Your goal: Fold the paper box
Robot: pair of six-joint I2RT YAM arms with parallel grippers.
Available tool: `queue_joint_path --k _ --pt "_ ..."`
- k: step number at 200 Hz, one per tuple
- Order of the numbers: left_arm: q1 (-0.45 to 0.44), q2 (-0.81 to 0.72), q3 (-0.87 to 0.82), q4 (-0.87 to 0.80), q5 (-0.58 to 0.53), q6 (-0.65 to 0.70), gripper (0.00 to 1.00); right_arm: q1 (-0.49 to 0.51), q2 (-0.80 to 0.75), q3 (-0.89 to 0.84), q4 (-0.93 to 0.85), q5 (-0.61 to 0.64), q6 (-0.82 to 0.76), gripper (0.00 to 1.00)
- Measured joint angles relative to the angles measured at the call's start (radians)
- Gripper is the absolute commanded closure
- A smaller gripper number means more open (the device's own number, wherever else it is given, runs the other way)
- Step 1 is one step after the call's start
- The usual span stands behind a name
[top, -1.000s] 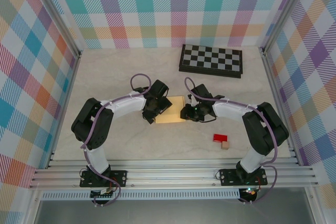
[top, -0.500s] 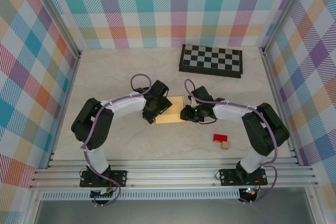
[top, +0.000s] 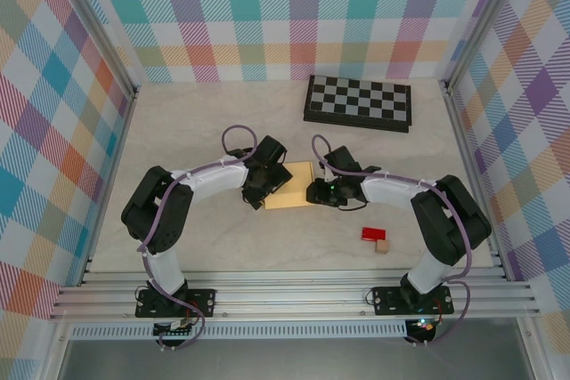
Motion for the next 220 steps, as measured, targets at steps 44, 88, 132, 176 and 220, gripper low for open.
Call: queue_joint_path --k 44,88,132,176,220 --pt "0.0 0.0 0.0 0.0 -0.001 0.002 0.08 0.0 -0.019 0.0 -0.034 0.012 -0.019 0.68" --pt "0.0 0.0 0.0 0.0 -0.004 0.011 0.08 0.0 -0.02 0.0 -0.032 0.01 -0.045 0.68" --pt "0.0 0.0 0.0 0.0 -0.006 0.018 0.08 -0.004 -0.012 -0.009 0.005 0.0 -0.08 0.66" --pt "0.0 0.0 0.001 0.0 -0.012 0.019 0.08 -0.013 -0.002 -0.027 0.079 -0.032 -0.085 0.66" --pt "0.0 0.006 0.008 -0.001 -0.019 0.019 0.08 -0.016 0.007 -0.027 0.098 -0.034 -0.087 0.66"
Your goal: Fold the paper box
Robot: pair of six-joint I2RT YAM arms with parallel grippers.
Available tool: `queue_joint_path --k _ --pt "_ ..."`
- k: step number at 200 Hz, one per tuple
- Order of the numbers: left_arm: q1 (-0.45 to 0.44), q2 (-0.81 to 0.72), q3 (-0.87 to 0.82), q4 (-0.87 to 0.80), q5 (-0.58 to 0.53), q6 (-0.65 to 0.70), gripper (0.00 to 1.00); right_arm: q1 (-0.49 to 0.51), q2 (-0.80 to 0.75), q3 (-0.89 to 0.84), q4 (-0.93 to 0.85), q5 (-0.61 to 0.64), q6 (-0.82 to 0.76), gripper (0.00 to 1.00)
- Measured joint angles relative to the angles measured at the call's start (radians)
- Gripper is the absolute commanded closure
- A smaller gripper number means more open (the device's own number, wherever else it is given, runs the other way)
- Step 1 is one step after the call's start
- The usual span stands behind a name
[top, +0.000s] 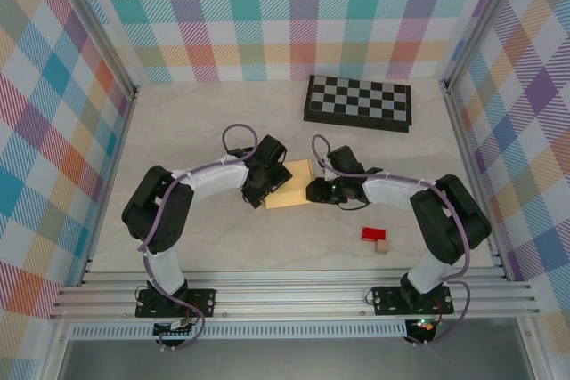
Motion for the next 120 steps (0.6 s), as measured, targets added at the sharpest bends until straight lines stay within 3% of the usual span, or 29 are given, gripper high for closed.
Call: queue_joint_path --k 120 --pt "0.0 0.001 0.001 -0.002 -0.006 0.003 0.08 0.0 -0.047 -0.079 0.051 0.034 -0.026 0.65"
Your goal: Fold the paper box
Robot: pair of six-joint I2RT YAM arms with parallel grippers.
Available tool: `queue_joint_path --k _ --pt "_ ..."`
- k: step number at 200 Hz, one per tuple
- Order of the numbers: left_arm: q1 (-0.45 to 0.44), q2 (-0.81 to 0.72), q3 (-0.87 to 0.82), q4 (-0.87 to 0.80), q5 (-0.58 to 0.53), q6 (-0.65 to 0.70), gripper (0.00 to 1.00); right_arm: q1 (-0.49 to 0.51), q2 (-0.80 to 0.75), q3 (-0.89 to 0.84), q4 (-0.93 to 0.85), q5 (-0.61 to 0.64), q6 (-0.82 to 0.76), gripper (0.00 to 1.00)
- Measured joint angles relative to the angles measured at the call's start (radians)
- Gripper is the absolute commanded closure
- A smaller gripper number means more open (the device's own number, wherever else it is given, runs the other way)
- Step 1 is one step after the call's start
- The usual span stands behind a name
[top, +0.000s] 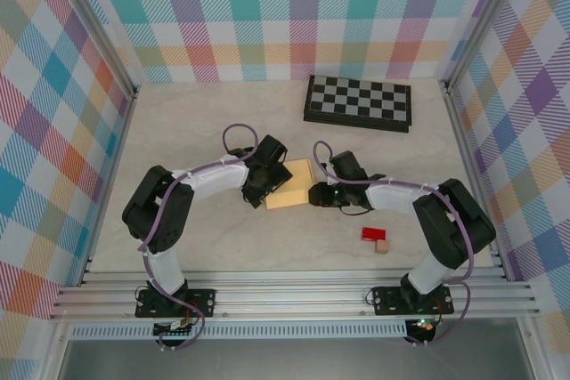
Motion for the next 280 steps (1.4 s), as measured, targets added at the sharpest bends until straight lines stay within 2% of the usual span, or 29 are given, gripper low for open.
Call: queue_joint_path --k 112,139,167,192,223,252,268,280 --pt "0.0 0.006 0.007 -0.001 0.002 0.004 0.08 -0.021 0.026 0.011 0.002 -0.028 0.0 0.88" --pt "0.0 0.013 0.019 -0.011 -0.001 0.011 0.08 -0.033 0.076 0.028 0.032 -0.042 -0.008 0.86" --pt "0.001 0.016 0.025 -0.018 -0.012 0.023 0.08 -0.035 0.109 0.042 0.043 -0.028 -0.015 0.76" --pt "0.001 0.016 0.025 -0.019 -0.014 0.027 0.08 -0.035 0.108 0.042 0.048 -0.033 -0.011 0.73" --pt "0.003 0.016 0.025 -0.019 -0.014 0.03 0.08 -0.039 0.09 0.034 0.043 -0.033 -0.004 0.74" --pt "0.003 0.016 0.027 -0.021 -0.014 0.03 0.08 -0.053 0.043 0.032 -0.034 -0.01 0.008 0.75" --pt "0.003 0.018 0.031 -0.025 -0.015 0.031 0.08 -0.059 0.001 0.031 -0.074 0.0 0.016 0.78" --pt "0.003 0.018 0.032 -0.026 -0.014 0.032 0.09 -0.059 -0.026 0.03 -0.097 0.004 0.021 0.84"
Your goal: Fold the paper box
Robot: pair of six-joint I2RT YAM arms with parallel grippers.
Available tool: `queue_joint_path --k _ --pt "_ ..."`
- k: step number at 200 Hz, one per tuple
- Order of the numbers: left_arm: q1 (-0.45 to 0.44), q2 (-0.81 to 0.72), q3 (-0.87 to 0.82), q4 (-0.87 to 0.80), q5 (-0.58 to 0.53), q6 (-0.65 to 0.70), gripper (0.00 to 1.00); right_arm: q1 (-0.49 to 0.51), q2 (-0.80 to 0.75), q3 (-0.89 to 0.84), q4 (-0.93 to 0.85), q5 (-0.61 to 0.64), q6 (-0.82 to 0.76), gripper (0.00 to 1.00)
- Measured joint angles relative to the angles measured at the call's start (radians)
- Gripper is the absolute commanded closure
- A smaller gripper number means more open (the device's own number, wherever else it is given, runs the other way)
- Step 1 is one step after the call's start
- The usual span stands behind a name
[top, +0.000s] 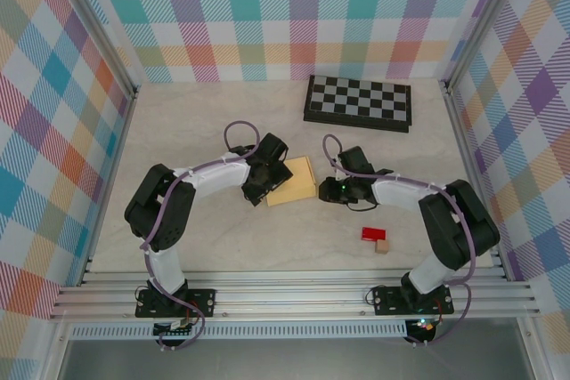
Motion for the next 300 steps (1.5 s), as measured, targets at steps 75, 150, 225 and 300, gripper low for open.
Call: queue_joint_path --k 75,150,225,300 --pt "0.0 0.002 0.006 -0.009 0.0 0.005 0.09 0.0 0.06 0.0 0.029 -0.055 0.079 0.9" --pt "0.0 0.007 0.01 -0.006 -0.008 0.004 0.09 -0.016 0.161 -0.028 0.261 -0.127 0.29 0.91" --pt "0.0 0.043 0.059 -0.008 0.002 0.018 0.08 -0.012 0.249 -0.004 0.473 -0.13 0.397 0.9" --pt "0.003 0.043 0.099 -0.093 0.047 0.076 0.05 -0.014 0.093 0.02 0.194 -0.017 0.283 0.88"
